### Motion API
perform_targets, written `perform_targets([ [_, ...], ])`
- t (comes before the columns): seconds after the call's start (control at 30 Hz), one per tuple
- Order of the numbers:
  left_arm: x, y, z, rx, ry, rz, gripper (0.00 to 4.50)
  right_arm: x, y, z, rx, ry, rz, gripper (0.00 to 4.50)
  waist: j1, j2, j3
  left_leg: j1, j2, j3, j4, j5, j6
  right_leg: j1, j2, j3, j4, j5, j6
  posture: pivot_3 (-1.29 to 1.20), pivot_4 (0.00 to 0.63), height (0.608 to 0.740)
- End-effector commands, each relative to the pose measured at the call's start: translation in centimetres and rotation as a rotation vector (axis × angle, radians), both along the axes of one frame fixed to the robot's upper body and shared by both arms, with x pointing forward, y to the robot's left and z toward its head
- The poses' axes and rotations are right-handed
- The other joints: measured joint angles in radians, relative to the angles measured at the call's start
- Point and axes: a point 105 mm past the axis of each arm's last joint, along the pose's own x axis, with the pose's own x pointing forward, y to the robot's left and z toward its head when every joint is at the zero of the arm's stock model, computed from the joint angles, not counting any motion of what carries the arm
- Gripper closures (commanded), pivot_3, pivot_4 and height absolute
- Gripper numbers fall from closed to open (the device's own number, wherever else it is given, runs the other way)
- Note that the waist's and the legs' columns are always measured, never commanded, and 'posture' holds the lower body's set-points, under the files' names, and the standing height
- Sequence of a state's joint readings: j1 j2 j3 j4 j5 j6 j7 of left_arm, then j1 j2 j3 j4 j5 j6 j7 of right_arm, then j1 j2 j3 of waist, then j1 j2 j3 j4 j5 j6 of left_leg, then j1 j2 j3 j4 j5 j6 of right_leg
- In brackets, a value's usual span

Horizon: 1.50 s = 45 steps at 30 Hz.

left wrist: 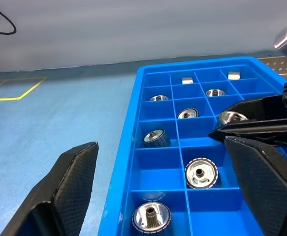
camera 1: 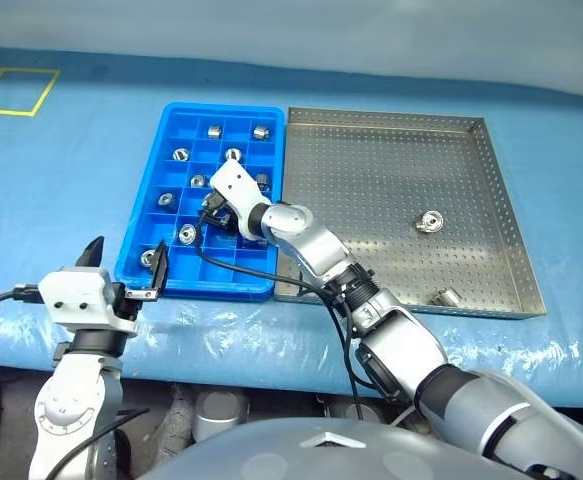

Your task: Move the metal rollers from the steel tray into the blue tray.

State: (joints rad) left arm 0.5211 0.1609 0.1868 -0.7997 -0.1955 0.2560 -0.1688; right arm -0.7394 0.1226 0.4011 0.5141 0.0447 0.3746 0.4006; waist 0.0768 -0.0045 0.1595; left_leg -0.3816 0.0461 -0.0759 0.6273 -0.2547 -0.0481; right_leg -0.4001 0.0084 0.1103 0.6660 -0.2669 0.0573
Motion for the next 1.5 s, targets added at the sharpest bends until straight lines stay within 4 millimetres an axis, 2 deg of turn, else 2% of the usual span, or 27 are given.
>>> perform_targets([
  [0.03, 0.4, -0.8, 0.8, 0.010, -0.040, -0.046, 0.00, -0.1, -0.4, 1.6, 0.063, -0.023, -0.007, 0.44, -0.001, 0.000, 0.000, 0.000, 0.000, 0.000, 0.000, 0.000, 0.000, 0.000, 0.000, 0.000, 0.000, 0.000, 0.000, 0.28, 0.150, 0.740],
  [0.07, 0.5, -0.9, 0.8, 0.009, -0.039, -0.054, 0.00, -0.1, -0.6, 1.7, 0.063, -0.027, -0.008, 0.10, -0.002, 0.000, 0.000, 0.000, 0.000, 0.000, 0.000, 0.000, 0.000, 0.000, 0.000, 0.000, 0.000, 0.000, -0.001, 0.27, 0.150, 0.740],
  [0.2, 1.4, -1.8, 0.7, 0.006, -0.039, -0.116, 0.00, 0.6, -3.1, 4.0, 0.158, -0.041, -0.154, 0.04, -0.007, 0.000, 0.000, 0.000, 0.000, -0.001, -0.001, 0.000, 0.000, 0.000, 0.000, -0.001, 0.000, -0.001, -0.001, 0.21, 0.150, 0.740],
  [0.3, 2.1, -2.5, 0.8, 0.001, -0.046, -0.158, 0.00, 2.7, -7.4, 5.1, 0.178, -0.070, -0.452, 0.04, -0.012, 0.000, 0.000, -0.001, 0.000, -0.001, 0.000, 0.000, 0.000, 0.000, 0.000, -0.001, 0.001, -0.001, -0.001, 0.17, 0.150, 0.740],
  [0.37, 2.6, -3.1, 0.8, -0.008, -0.049, -0.200, 0.00, 3.8, -11.0, 5.5, 0.151, -0.126, -0.658, 0.04, -0.019, 0.001, 0.000, -0.001, 0.000, -0.001, 0.000, 0.001, -0.001, 0.000, 0.000, -0.001, 0.001, -0.001, -0.001, 0.13, 0.150, 0.740],
  [0.53, 3.8, -6.2, 0.9, -0.019, -0.051, -0.383, 0.00, 4.4, -17.5, 4.9, 0.086, -0.162, -0.979, 0.04, -0.058, 0.001, -0.001, -0.001, 0.000, -0.001, 0.000, 0.001, -0.002, 0.000, -0.001, -0.001, 0.001, -0.001, -0.001, 0.05, 0.150, 0.740],
  [0.6, 4.2, -7.8, 0.9, -0.025, -0.052, -0.471, 0.00, 4.5, -19.5, 4.5, 0.062, -0.167, -1.102, 0.04, -0.080, 0.001, -0.001, -0.001, 0.000, -0.001, 0.000, 0.001, -0.002, 0.000, -0.001, -0.001, 0.001, -0.001, -0.001, 0.01, 0.150, 0.740],
  [0.7, 4.6, -10.1, 0.8, -0.020, -0.047, -0.595, 0.00, 4.2, -21.3, 3.8, 0.047, -0.154, -1.244, 0.04, -0.118, 0.002, -0.001, -0.001, 0.000, -0.001, -0.001, 0.001, -0.002, -0.001, -0.001, 0.000, 0.002, 0.000, -0.001, -0.02, 0.150, 0.740],
  [0.8, 4.7, -12.0, 0.8, -0.029, -0.046, -0.704, 0.00, 4.0, -21.8, 3.4, 0.026, -0.167, -1.310, 0.04, -0.151, 0.002, -0.001, -0.001, 0.000, -0.001, 0.000, 0.001, -0.002, -0.001, -0.001, -0.001, 0.003, 0.000, -0.001, -0.05, 0.150, 0.740],
  [0.97, 4.4, -14.1, 0.8, -0.040, -0.040, -0.820, 0.00, 3.2, -22.3, 1.5, 0.052, -0.045, -1.475, 0.04, -0.184, 0.002, -0.001, 0.000, -0.001, -0.001, 0.001, 0.001, -0.001, -0.001, -0.001, 0.000, 0.007, -0.001, -0.001, -0.07, 0.150, 0.740],
  [1.2, 4.3, -14.2, 0.5, -0.040, -0.029, -0.834, 0.00, 3.0, -22.3, -0.3, 0.092, 0.080, -1.577, 0.04, -0.209, 0.003, -0.001, 0.001, -0.001, -0.001, 0.002, 0.001, -0.001, 0.000, 0.000, 0.000, 0.008, -0.001, -0.001, -0.07, 0.150, 0.740],
  [1.5, 4.0, -14.0, 0.1, -0.010, -0.021, -0.832, 0.00, 3.3, -19.9, -1.8, 0.172, 0.239, -1.461, 0.04, -0.211, 0.003, -0.001, 0.001, -0.001, -0.002, 0.002, 0.001, -0.001, 0.000, 0.000, 0.001, 0.010, -0.001, -0.001, -0.05, 0.150, 0.740],
])
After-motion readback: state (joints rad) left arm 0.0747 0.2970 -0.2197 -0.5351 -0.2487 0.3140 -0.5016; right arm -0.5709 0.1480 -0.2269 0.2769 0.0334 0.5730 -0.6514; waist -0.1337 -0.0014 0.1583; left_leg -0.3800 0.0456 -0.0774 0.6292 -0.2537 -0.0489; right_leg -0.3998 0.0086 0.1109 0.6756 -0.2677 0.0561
